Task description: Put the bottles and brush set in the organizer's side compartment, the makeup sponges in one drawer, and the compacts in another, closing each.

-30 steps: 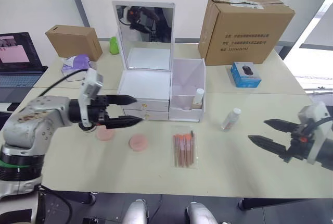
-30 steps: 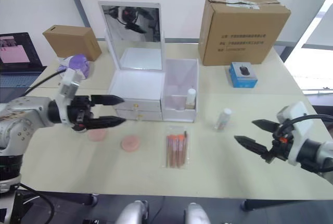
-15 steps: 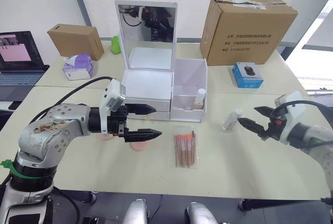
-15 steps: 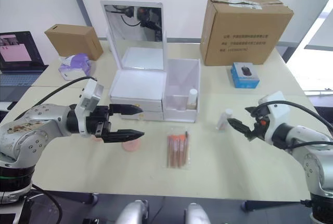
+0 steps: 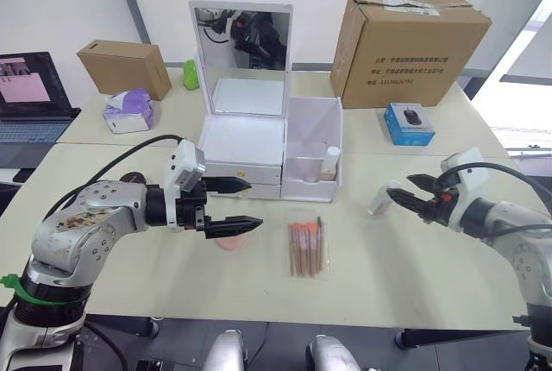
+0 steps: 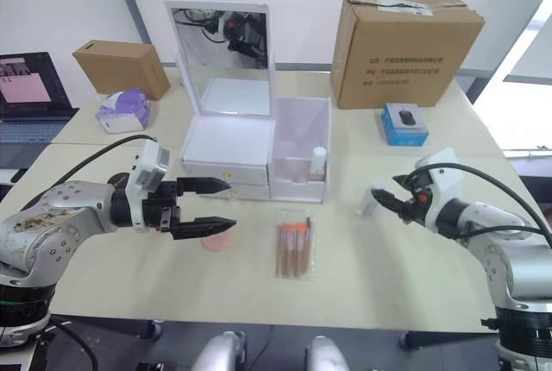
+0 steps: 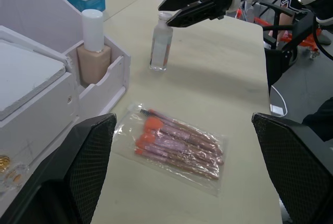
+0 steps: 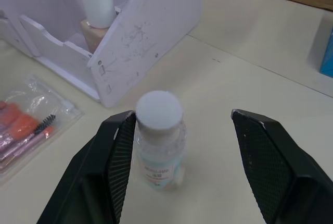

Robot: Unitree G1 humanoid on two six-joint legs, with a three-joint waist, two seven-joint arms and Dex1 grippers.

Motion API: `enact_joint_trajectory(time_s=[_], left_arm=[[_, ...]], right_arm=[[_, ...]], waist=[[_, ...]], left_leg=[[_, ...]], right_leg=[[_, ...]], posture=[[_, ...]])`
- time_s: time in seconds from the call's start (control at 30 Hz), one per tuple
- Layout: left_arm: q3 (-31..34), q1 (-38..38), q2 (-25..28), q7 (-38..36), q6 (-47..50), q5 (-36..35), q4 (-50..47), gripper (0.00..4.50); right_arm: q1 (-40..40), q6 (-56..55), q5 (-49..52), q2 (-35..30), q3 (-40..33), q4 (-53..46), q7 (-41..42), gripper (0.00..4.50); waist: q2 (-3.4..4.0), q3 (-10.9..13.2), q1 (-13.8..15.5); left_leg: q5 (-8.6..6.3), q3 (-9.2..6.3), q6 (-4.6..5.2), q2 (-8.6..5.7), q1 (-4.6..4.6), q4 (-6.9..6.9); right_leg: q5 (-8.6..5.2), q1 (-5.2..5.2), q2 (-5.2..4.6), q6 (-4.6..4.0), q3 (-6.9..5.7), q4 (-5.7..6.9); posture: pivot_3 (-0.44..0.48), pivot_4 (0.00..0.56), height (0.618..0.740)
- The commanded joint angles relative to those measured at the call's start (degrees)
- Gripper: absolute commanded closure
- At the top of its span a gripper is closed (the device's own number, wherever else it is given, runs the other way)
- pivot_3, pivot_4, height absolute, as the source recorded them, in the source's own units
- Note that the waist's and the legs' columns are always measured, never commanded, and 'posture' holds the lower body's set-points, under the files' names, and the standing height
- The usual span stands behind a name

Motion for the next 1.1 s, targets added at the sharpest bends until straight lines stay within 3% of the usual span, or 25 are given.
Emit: enact_joint_trajectory(time_s=[0.03,0.07,0.13,0.3,0.57,0.77,1.1], left_arm=[[1.32,0.1,0.47,-0.09,-1.83,0.32,-0.26,0.0],[1.32,0.23,0.53,-0.12,-2.02,0.35,-0.24,0.0],[1.36,0.34,0.54,-0.22,-2.26,0.49,-0.17,0.0],[1.44,0.61,0.65,-0.5,-2.88,0.76,0.37,0.0],[1.77,2.09,0.71,-0.81,-4.64,1.69,2.26,0.0],[3.8,5.74,1.01,-0.46,-6.91,2.86,4.8,0.0],[7.07,10.81,0.09,1.58,-8.36,2.74,3.43,0.0]], right_arm=[[-1.31,-1.54,0.43,0.55,-0.57,0.41,0.44,1.31],[-1.38,-1.59,0.35,0.72,-0.31,0.74,0.53,1.31],[-1.44,-1.74,0.01,0.95,0.09,1.41,0.61,1.87],[-1.29,-2.34,0.87,2.26,-0.74,1.67,0.83,3.59],[-2.81,-1.31,4.46,2.08,-3.61,-1.4,1.89,3.64],[-15.67,9.89,16.99,1.71,-0.68,-7.76,2.96,3.64],[-35.35,4.78,5.65,6.73,14.86,7.67,3.36,3.64]], waist=[[0.0,0.0,0.06],[0.0,0.0,0.06],[0.0,0.0,0.04],[0.01,0.0,-0.03],[0.01,0.0,-0.03],[0.15,0.0,-1.05],[0.11,0.02,-1.01]], left_leg=[[0.0,0.0,0.0,0.0,0.0,0.01],[0.0,0.01,0.0,0.0,-0.01,0.01],[0.0,0.01,0.0,0.0,0.0,0.01],[0.0,0.0,0.0,0.0,0.01,0.01],[0.0,0.0,0.0,0.0,0.0,0.01],[0.0,-0.05,0.01,0.04,0.04,-0.06],[0.0,-0.04,0.0,0.05,-0.04,-0.05]], right_leg=[[0.0,0.0,0.0,0.0,0.0,0.0],[0.0,0.0,-0.01,0.0,0.0,-0.01],[0.0,0.0,0.0,0.0,0.0,0.0],[0.0,0.0,0.01,0.0,0.0,0.01],[0.01,-0.01,0.0,0.0,0.0,0.02],[0.02,-0.08,0.06,-0.04,0.03,0.08],[0.02,-0.17,0.02,-0.13,-0.01,0.07]], posture=[[0.0,0.15,0.74],[0.0,0.15,0.74],[0.0,0.15,0.74],[0.0,0.15,0.74],[0.0,0.15,0.74],[0.0,0.15,0.74],[0.0,0.15,0.74]])
